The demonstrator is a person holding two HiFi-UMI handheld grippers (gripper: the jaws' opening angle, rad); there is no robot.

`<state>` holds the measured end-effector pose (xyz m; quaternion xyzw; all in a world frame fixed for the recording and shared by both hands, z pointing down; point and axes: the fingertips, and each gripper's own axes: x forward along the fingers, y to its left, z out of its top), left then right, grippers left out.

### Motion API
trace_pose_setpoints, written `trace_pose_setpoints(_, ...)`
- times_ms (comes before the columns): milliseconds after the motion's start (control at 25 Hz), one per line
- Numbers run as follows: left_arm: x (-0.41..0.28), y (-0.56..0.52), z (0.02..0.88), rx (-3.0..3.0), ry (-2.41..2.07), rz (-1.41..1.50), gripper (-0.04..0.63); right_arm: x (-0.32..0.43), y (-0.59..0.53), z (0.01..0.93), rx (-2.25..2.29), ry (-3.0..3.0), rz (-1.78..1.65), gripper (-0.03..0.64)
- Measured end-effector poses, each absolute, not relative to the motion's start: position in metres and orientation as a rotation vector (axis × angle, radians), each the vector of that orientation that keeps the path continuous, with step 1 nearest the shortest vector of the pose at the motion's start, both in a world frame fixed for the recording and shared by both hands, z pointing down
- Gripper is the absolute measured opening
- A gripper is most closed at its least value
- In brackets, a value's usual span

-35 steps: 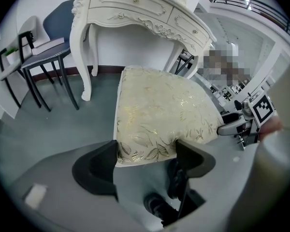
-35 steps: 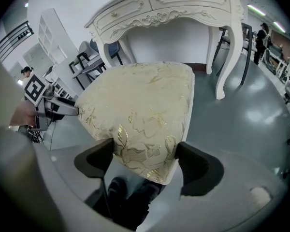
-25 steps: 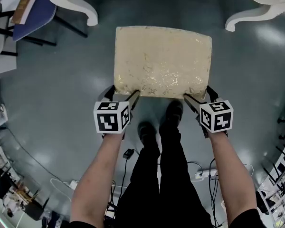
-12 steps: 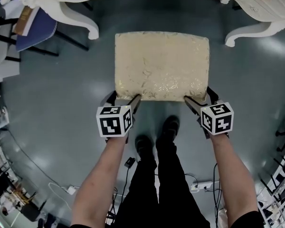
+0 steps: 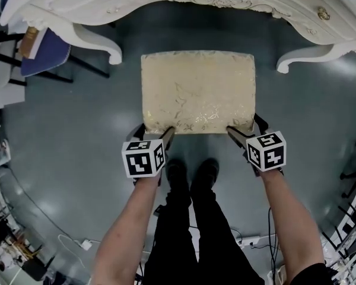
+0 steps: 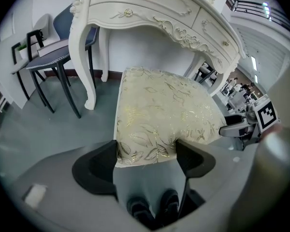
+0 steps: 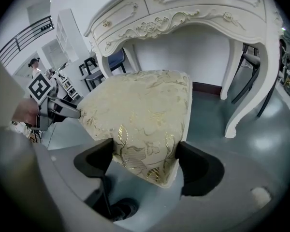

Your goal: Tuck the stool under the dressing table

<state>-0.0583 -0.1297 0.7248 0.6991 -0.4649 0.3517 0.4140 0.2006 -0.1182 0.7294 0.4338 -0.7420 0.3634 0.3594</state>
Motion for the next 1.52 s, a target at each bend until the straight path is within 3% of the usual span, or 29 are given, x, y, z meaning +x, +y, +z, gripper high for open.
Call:
trace_pose_setpoints(760,-0.056,-0.249,0.713,1.901,-1.096,0.808,0.401,0.206,-0.23,0.713,1.268,-1.908,0.905,0.428)
trace_pose_setpoints(1000,-0.059,-0.24,0.703,1.921,-1.107,0.812,0.34,0.204,-0.205,0.7,1.361,-1.858,0.936,0.223)
trace_pose_setpoints(1200,-0.063,-0.246,0.703,1.961,-1.103,0.852,0.288,0.202,-0.216,0.706,1.436,-1.805,0.896,0.192)
trace_pose_setpoints(1520,-0.062,-0.256,0.707,2.029,-1.165,0.837,0.288,0.201,-0.22,0.707,1.471,-1.867,0.843,0.19)
